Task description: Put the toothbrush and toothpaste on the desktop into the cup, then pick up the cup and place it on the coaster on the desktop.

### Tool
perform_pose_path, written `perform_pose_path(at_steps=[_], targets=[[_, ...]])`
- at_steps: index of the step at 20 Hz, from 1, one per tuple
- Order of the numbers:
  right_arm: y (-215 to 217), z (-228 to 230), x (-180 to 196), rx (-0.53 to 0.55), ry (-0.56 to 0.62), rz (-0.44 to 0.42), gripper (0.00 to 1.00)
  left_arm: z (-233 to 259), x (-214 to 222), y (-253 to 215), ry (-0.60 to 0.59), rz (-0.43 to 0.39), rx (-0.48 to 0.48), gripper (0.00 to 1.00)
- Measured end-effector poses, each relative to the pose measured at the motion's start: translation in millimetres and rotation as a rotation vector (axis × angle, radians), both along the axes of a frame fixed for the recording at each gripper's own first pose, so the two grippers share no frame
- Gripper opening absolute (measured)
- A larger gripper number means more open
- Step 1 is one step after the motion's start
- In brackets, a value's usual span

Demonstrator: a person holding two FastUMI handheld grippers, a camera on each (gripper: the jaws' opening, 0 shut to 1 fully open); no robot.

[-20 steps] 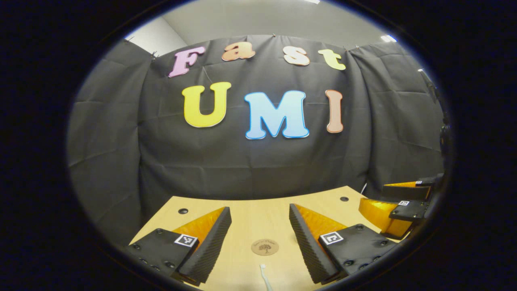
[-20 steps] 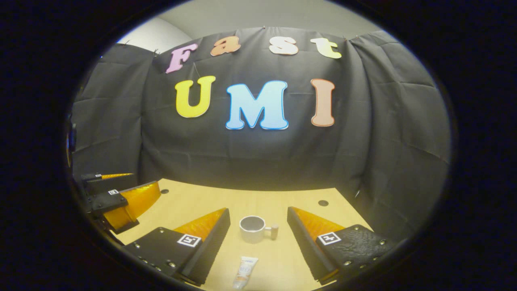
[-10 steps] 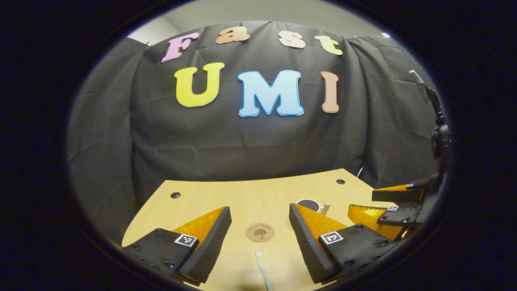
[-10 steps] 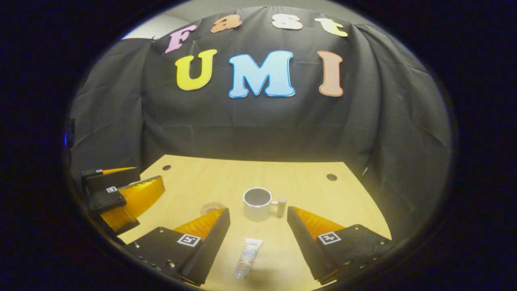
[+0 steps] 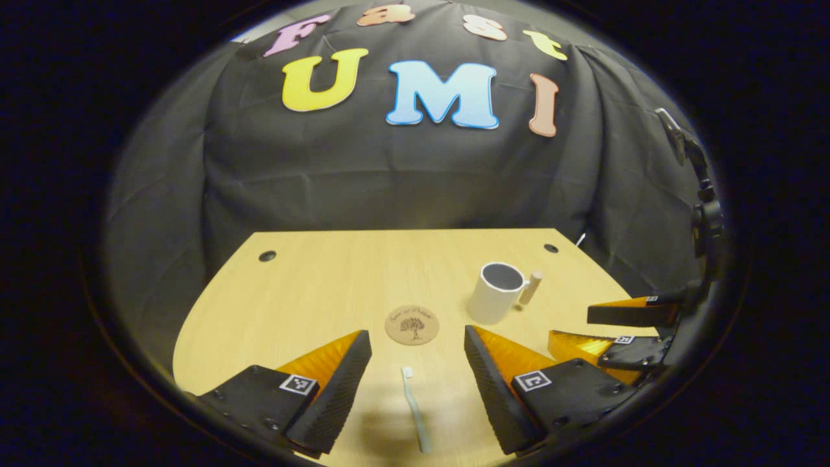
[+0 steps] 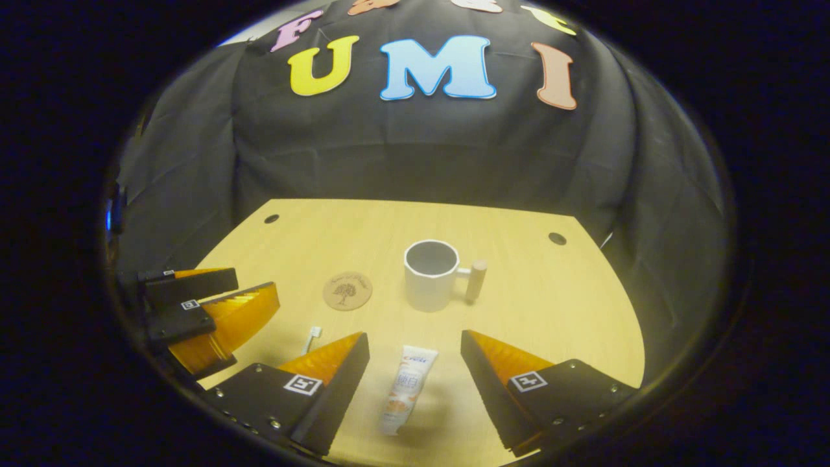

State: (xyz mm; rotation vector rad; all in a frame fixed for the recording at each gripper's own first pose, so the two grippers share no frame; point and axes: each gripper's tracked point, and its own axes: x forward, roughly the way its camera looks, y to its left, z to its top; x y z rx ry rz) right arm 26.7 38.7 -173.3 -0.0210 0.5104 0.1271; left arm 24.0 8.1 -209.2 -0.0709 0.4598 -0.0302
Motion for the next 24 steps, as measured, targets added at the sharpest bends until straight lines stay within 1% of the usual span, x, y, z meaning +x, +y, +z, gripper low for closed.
perform_pose_path(at_steps=[4,9,13,16,20,21,22,23,24], targets=[[1,-27,4,-0.013,0.066,0.008,0.90,-39,-1,5,0.096,0.010,-0.014,0.95],[1,-83,13,-0.014,0.181,0.008,0.90,-86,-3,3,0.213,0.004,-0.030,0.96],[1,-114,12,-0.014,0.269,0.002,0.91,-118,-8,3,0.296,0.008,-0.037,0.96],[1,-128,6,-0.019,0.357,-0.010,0.91,-140,-15,5,0.362,0.023,-0.021,0.96],[-3,-141,0,-0.030,0.440,-0.036,0.93,-161,-22,8,0.427,0.050,-0.015,0.96],[-3,-146,-1,-0.037,0.451,-0.039,0.93,-167,-24,12,0.445,0.060,-0.011,0.97],[-3,-150,-2,-0.042,0.470,-0.041,0.93,-174,-29,18,0.480,0.088,0.007,0.97],[-4,-150,-1,-0.044,0.478,-0.043,0.93,-174,-26,20,0.456,0.081,0.025,0.97],[-4,-149,-2,-0.042,0.477,-0.046,0.95,-174,-26,20,0.459,0.076,0.035,0.95]])
